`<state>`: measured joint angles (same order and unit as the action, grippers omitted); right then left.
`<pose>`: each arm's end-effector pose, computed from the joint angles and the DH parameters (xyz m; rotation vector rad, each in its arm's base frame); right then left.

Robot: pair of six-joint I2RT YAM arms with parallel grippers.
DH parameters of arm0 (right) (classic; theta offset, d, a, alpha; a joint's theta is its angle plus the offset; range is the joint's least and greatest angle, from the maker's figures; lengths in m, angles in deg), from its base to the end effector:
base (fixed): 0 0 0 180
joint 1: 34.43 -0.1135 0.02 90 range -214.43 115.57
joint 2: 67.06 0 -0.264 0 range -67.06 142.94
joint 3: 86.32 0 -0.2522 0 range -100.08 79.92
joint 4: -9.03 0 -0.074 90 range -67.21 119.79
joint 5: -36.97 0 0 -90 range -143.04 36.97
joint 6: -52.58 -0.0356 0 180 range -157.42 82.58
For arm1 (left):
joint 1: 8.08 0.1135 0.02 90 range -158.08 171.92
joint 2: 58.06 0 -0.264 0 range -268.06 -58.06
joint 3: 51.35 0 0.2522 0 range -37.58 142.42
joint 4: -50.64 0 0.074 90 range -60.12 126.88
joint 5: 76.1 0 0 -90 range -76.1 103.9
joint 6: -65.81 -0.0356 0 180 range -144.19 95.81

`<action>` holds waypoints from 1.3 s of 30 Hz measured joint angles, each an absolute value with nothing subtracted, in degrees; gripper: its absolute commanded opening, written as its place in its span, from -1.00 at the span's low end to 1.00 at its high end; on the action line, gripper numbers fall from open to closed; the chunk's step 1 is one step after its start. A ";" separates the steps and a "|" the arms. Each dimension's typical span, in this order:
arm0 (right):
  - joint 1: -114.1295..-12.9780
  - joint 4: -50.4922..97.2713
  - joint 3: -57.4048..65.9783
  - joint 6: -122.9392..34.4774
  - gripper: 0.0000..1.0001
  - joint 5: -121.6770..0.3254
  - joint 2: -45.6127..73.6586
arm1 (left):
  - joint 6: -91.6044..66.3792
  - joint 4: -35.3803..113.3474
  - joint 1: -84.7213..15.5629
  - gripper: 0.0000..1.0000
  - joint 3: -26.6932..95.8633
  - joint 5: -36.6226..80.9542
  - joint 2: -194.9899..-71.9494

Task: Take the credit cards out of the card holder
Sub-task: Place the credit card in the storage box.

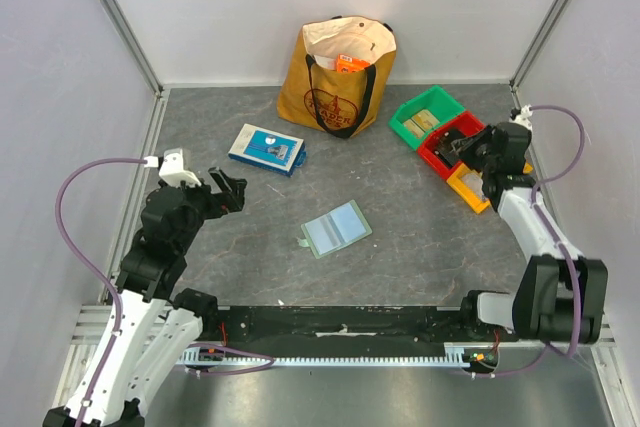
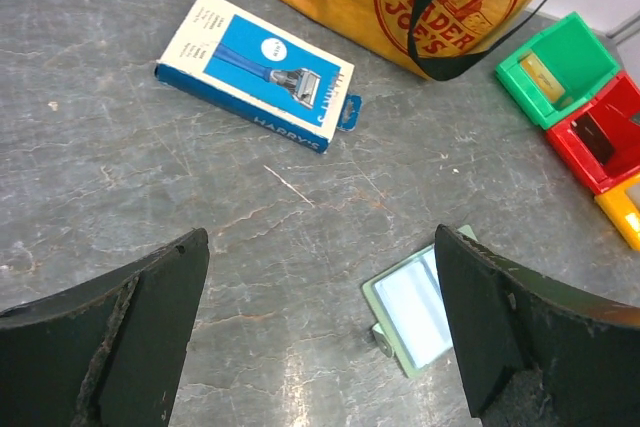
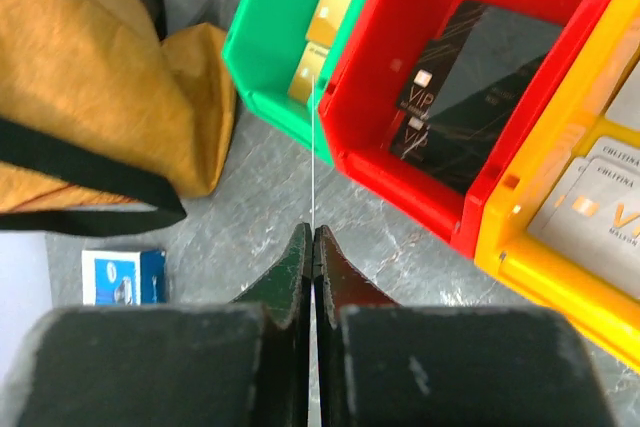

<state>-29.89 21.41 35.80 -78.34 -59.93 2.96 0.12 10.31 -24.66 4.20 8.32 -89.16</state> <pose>0.2753 -0.0176 0.2632 0.7129 1.9057 0.5245 0.1244 -0.0334 0.3243 -0.1942 1.8561 -0.4068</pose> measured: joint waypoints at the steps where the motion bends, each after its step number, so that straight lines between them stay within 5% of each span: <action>1: -29.45 21.82 34.25 -78.30 -1.00 -59.38 4.99 | -0.12 9.98 -24.66 0.99 4.20 7.80 -88.94; 24: -27.49 30.61 18.60 -76.11 -0.94 -60.02 27.97 | -1.21 9.39 -24.66 0.97 3.85 6.24 -87.71; 39: -27.44 34.30 18.16 -72.35 0.23 -59.17 26.57 | -1.23 9.29 -24.66 0.94 3.58 6.37 -87.82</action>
